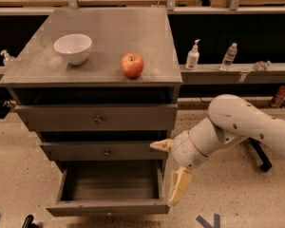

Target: Close bottom drawer

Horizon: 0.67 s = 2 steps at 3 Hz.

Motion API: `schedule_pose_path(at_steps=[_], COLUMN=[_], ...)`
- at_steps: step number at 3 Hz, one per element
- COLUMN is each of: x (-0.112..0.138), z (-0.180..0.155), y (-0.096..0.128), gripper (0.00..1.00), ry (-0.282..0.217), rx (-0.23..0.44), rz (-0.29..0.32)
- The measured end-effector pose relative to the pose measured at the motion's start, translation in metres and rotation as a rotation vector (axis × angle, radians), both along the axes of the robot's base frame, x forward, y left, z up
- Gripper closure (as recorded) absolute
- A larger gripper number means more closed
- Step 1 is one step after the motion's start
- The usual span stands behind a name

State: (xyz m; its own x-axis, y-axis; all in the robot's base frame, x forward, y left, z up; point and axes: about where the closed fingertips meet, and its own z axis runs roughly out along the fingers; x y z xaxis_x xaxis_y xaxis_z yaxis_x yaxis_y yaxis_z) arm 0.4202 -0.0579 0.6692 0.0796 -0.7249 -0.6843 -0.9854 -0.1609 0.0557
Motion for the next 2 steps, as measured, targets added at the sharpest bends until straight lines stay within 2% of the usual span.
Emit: schedule_pose_path(at_steps=[1, 2], x=[0.004, -0.012], z=[-0.028, -0.105], y=[0.000, 0.004], gripper=[0.00, 0.00], ry=[0.080, 0.198], rx=[0.036, 0.212], rz=[-0.020, -0.111])
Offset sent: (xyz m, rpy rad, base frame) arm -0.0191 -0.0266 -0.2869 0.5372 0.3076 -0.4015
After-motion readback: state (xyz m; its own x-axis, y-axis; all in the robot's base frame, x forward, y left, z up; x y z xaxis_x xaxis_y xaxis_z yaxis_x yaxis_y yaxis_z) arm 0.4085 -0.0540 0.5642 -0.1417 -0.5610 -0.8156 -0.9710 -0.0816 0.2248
